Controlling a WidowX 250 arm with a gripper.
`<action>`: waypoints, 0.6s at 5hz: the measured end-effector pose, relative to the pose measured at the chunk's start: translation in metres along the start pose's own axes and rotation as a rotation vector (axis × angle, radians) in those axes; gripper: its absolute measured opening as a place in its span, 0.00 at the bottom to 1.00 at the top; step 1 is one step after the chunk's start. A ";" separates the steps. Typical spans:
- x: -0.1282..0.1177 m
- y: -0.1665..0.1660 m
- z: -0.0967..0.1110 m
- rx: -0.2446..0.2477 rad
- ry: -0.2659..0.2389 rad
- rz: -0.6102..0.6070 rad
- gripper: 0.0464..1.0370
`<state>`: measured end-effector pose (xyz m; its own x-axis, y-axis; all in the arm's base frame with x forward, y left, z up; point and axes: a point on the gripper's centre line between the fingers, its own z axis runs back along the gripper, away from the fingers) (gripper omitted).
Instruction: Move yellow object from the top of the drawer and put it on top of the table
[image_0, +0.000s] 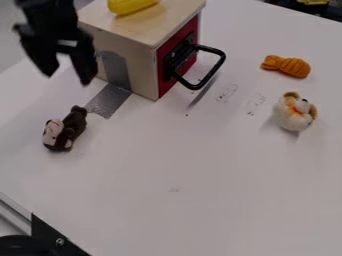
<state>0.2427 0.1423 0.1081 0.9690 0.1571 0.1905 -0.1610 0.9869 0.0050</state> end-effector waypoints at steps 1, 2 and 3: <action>0.049 0.006 0.014 -0.004 -0.045 -0.095 0.96; 0.103 0.010 0.031 -0.010 -0.107 -0.199 0.96; 0.138 0.002 0.031 -0.019 -0.117 -0.300 0.96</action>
<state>0.3702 0.1651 0.1650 0.9444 -0.1454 0.2950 0.1335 0.9892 0.0601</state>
